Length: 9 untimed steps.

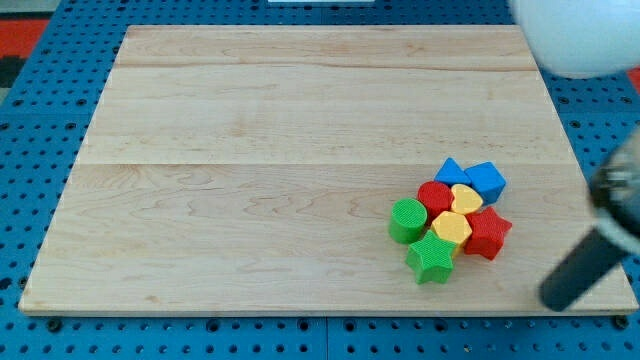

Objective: Move the green star towards the center left of the board

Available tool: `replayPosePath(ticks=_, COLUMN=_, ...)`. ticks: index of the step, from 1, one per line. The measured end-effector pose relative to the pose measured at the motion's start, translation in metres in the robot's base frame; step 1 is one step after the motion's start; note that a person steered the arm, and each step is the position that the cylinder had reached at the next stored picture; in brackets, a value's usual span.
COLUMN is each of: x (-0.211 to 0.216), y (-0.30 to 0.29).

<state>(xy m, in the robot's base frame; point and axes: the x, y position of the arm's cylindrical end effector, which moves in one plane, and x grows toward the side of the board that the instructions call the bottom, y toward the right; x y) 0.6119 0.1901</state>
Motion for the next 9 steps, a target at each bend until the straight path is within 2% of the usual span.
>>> replayPosePath(ticks=4, x=-0.077, y=-0.162)
replayPosePath(ticks=6, x=-0.044, y=-0.189)
replayPosePath(ticks=7, x=-0.077, y=-0.233)
replayPosePath(ticks=8, x=-0.137, y=-0.261)
replayPosePath(ticks=9, x=-0.155, y=-0.282)
